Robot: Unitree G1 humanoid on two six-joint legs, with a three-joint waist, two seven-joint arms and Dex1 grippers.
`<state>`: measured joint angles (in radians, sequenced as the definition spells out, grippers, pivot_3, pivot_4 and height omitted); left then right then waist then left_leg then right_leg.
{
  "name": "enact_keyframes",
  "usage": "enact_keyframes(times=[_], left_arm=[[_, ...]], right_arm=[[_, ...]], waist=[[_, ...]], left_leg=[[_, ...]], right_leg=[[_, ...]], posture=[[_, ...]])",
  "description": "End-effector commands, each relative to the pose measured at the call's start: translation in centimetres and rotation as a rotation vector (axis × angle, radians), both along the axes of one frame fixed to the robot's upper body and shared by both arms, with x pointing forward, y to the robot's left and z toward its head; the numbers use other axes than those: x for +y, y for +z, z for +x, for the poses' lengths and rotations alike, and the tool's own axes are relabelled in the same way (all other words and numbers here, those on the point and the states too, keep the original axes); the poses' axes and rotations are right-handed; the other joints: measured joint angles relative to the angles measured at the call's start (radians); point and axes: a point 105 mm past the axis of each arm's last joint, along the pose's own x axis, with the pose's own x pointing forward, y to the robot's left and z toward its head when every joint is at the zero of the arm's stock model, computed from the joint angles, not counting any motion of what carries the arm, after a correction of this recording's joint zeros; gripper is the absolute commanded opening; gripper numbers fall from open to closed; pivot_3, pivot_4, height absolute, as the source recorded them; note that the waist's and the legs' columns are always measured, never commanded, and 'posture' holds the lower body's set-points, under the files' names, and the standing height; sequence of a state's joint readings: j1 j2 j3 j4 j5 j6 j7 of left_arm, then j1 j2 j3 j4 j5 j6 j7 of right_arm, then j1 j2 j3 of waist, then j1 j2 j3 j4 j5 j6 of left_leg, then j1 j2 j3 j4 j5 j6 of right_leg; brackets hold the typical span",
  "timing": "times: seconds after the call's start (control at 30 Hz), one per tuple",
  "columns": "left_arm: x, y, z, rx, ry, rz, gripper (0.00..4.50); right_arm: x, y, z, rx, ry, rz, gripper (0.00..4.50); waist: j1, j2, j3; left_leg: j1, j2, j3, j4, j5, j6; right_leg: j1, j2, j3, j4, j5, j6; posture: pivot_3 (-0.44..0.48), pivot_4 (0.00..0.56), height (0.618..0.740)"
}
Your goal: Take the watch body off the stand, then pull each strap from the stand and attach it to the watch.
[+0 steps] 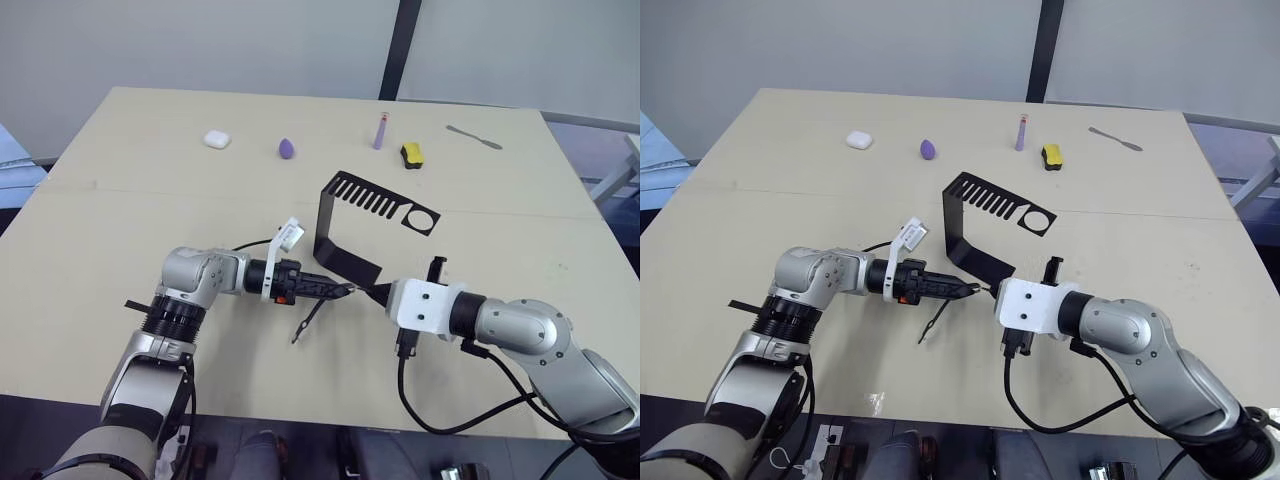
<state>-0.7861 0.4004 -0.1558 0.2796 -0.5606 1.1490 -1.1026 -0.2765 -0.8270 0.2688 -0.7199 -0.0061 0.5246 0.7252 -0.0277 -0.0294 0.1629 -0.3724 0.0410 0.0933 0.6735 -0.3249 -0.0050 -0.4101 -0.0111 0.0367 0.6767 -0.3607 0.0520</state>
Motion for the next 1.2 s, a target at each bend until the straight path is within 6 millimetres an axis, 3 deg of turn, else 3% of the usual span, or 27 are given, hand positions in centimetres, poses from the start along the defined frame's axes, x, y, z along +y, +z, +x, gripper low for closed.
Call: enact_keyframes(times=[0.03,1.2], left_arm=[[-0.3,1.56,-0.01,-0.046,-0.012,-0.043,1.59],[-0.39,1.5,0.13,-0.045,-0.004,-0.038,1.59]], right_arm=[[0.31,0.44,-0.3,-0.03,0.027,-0.005,0.0],[0.12,0.54,-0.36,-0.055,0.028,-0.002,0.0]], waist=[[0.0,0.0,0.0],[0.0,0.0,0.0]], left_leg=[[0.0,0.0,0.0,0.0,0.0,0.0],[0.0,0.0,0.0,0.001,0.0,0.0]], right_leg=[[0.0,0.0,0.0,0.0,0.0,0.0],[0.0,0.0,0.0,0.001,0.0,0.0]], posture=[[0.0,0.15,0.74],[0.0,0.15,0.74]])
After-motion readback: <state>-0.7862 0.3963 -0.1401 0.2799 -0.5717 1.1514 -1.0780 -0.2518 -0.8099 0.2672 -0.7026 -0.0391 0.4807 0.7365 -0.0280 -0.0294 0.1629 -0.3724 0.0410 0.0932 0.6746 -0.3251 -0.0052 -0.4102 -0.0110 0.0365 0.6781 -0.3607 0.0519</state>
